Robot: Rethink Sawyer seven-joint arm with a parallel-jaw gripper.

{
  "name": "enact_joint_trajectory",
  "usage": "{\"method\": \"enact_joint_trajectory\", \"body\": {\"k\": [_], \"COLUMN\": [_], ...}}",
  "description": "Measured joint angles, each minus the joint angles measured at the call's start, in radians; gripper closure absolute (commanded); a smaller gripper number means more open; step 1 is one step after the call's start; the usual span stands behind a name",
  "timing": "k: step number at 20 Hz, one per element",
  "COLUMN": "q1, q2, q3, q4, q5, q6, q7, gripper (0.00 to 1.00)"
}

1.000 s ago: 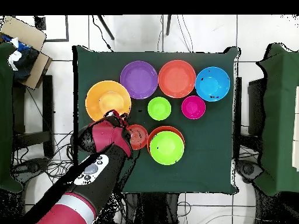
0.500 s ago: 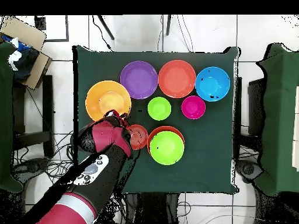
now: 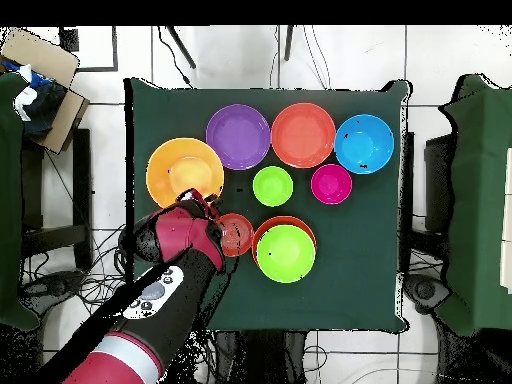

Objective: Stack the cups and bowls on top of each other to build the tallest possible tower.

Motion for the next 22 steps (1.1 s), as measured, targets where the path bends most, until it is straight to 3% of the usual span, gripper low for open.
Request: {"method": "enact_joint_trajectory", "body": {"k": [10,22], "q1": [-0.014,-0.088], "q2": [-0.097,-0.249], "q3": [0.004,0.027], "q4": [0.041,0.108], "q5": [0.0,-0.01], "q6": [0.066,0.193], "q7": [0.0,0.0], "gripper": [1.0,1.0]}}
